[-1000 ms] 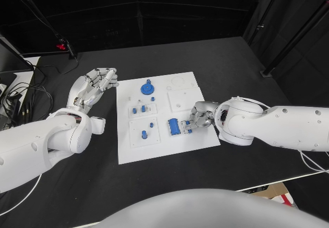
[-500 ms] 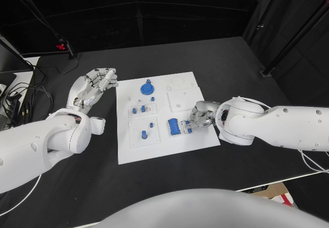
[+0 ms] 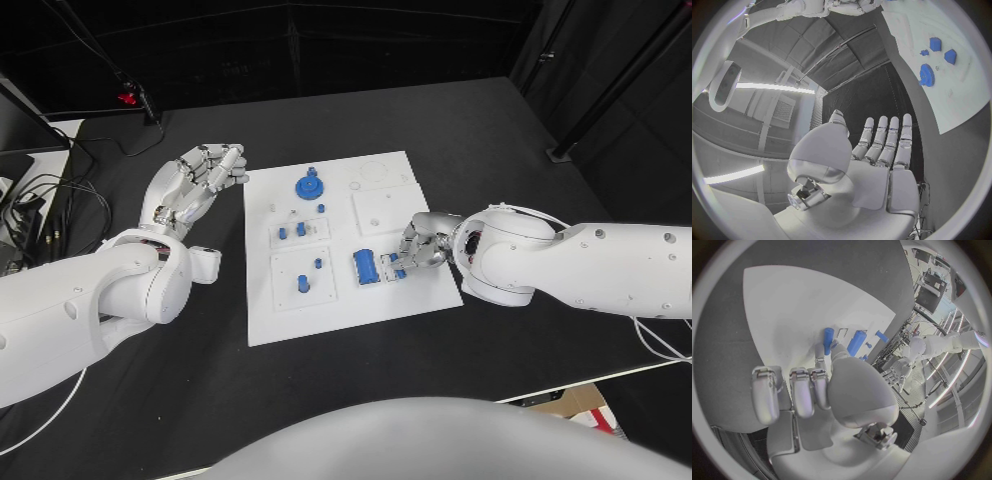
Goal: Assemble the parts on the task board
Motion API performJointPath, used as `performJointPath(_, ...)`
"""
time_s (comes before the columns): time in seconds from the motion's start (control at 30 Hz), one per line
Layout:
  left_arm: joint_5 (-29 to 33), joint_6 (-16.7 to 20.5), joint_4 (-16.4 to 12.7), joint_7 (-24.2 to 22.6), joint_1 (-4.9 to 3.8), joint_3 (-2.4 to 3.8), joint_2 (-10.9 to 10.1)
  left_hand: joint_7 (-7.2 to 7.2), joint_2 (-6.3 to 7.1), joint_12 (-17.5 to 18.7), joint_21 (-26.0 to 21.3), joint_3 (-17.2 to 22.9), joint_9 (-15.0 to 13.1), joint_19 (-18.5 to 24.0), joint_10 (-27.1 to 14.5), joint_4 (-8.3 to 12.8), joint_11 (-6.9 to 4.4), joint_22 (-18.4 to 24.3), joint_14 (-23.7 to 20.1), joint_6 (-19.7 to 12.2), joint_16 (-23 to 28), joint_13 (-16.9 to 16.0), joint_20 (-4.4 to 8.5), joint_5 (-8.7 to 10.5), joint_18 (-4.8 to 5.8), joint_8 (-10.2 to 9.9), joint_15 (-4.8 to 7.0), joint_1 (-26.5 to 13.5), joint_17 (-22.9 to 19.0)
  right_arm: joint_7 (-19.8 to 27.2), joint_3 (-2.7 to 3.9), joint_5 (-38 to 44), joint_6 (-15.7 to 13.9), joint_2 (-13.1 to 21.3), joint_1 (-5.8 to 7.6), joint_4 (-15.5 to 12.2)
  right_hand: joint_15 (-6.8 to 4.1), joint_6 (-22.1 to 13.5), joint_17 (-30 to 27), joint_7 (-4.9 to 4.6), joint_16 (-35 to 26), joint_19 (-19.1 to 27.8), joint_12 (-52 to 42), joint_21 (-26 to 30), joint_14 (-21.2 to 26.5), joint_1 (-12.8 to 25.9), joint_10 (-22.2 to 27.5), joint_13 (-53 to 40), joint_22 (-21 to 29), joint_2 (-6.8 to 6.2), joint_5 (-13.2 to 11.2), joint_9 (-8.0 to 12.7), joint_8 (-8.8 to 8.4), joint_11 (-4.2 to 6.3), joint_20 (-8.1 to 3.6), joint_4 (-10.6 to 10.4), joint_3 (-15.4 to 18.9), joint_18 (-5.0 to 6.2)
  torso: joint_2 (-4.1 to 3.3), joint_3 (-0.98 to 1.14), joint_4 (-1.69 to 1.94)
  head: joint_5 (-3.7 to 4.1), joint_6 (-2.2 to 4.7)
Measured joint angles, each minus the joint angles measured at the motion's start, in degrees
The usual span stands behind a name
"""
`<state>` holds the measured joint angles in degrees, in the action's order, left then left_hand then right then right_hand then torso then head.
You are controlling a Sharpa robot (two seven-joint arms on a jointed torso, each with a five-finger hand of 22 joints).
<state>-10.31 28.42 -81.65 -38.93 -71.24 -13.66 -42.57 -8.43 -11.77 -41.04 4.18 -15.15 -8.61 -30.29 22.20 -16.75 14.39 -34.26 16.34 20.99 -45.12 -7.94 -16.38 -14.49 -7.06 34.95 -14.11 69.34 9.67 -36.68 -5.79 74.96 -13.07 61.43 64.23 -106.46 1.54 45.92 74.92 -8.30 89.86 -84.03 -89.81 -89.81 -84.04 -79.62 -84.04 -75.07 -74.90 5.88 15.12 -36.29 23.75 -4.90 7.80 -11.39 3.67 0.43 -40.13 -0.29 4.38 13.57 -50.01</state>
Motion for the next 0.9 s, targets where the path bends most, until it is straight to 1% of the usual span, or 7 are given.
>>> performJointPath(0.23,0.0,0.0,0.0,0.0,0.01,0.0,0.0,0.0,0.0,0.0,0.0,0.0,0.0,0.0,0.0,0.0,0.0,0.0,0.0,0.0,0.0,0.0,0.0,0.0,0.0,0.0,0.0,0.0,0.0,-0.1,-0.02,0.7,0.1,0.1,-0.02,-0.2,0.0,0.1,0.0,0.1,0.0,0.0,0.0,0.0,0.0,-0.1,0.0,0.0,0.0,-0.05,-0.2,0.8,0.02,0.0,0.0,0.1,-0.4,0.0,0.0,0.01,0.01,0.04,0.0)
performJointPath(0.43,0.0,-0.1,0.0,0.0,0.02,0.0,0.0,0.0,-0.23,-0.2,0.0,0.0,0.1,0.0,0.0,0.0,0.0,0.0,0.0,0.0,-0.2,0.1,0.0,0.0,0.0,0.3,0.0,0.2,-0.2,-0.6,-0.02,2.0,0.3,0.4,-0.02,-0.4,0.0,0.1,0.0,0.11,0.0,0.0,0.0,0.0,0.0,-0.2,0.0,0.0,0.0,-0.22,-0.6,0.8,0.06,0.0,0.0,0.3,-0.6,0.0,0.0,0.01,0.01,0.04,0.0)
performJointPath(0.5,0.0,-0.1,0.0,0.0,0.02,0.0,0.0,0.0,-0.23,-0.2,0.0,0.0,0.1,0.0,0.0,0.0,0.0,0.0,0.0,0.0,-0.2,0.1,0.0,0.0,0.0,0.3,0.0,0.2,-0.2,-0.8,-0.02,2.7,0.4,0.5,-0.02,-0.4,-0.12,-0.1,0.0,0.32,0.0,0.0,0.0,0.0,0.1,-0.2,0.2,0.0,0.0,-0.23,-0.6,0.8,0.06,0.2,0.0,0.3,-0.6,0.0,0.0,0.0,0.01,0.04,0.0)
performJointPath(0.53,0.0,-0.1,0.0,0.0,0.02,0.0,0.0,0.0,-0.23,-0.2,0.0,0.0,0.1,0.0,0.0,0.0,0.0,0.0,0.0,0.0,-0.2,0.1,0.0,0.0,0.0,0.3,0.0,0.2,-0.2,-1.0,-0.02,3.1,0.5,0.6,-0.02,-0.4,-0.21,-0.1,0.0,0.32,0.0,0.0,0.0,0.0,0.2,-0.5,0.2,0.0,0.0,-0.52,-0.6,0.8,-0.01,0.2,0.0,0.2,-0.8,0.0,0.0,0.0,0.01,0.02,0.0)
performJointPath(0.7,0.0,-0.1,0.0,0.0,0.03,0.0,0.0,0.0,-0.23,-0.2,0.0,0.0,0.1,0.0,0.0,0.0,0.0,0.0,0.0,0.0,-0.2,0.1,0.0,0.0,0.0,0.3,0.0,0.2,-0.2,-1.6,-0.06,5.5,1.1,0.6,-0.02,-0.6,-0.21,-0.7,0.0,0.37,0.0,0.0,0.0,0.0,0.2,-0.1,0.2,0.1,0.0,-0.89,-0.9,0.8,-0.3,0.23,0.0,0.2,-0.8,0.0,0.0,0.01,0.01,0.01,0.0)
performJointPath(0.87,0.0,-0.1,0.0,0.0,0.04,0.0,0.0,0.0,-0.23,-0.2,0.0,0.0,0.1,0.0,0.0,0.0,0.0,0.0,0.0,0.0,-0.2,0.1,0.0,0.0,0.0,0.3,0.0,0.2,-0.2,-1.9,-0.07,7.8,1.8,0.6,-0.07,-0.8,-0.21,-0.8,0.0,0.35,0.0,0.0,0.0,0.0,0.2,-0.1,0.0,0.1,0.0,-0.91,-0.9,0.8,-0.31,0.41,0.0,0.3,-1.0,0.0,0.01,0.01,0.01,0.08,0.0)
performJointPath(0.9,0.0,-0.1,0.0,0.0,0.04,0.0,0.0,0.0,-0.23,-0.2,0.0,0.0,0.1,0.0,0.0,0.0,0.0,0.0,0.0,0.0,-0.2,0.1,0.0,0.0,0.0,0.3,0.0,0.2,-0.2,-2.0,-0.07,8.1,1.9,0.6,-0.07,-0.8,-0.21,-0.9,0.0,0.44,0.0,0.0,0.0,0.0,0.2,0.2,0.0,0.1,0.0,-1.19,-0.9,0.8,-0.31,0.41,0.0,0.2,-1.1,0.0,0.01,0.01,0.01,0.08,0.0)
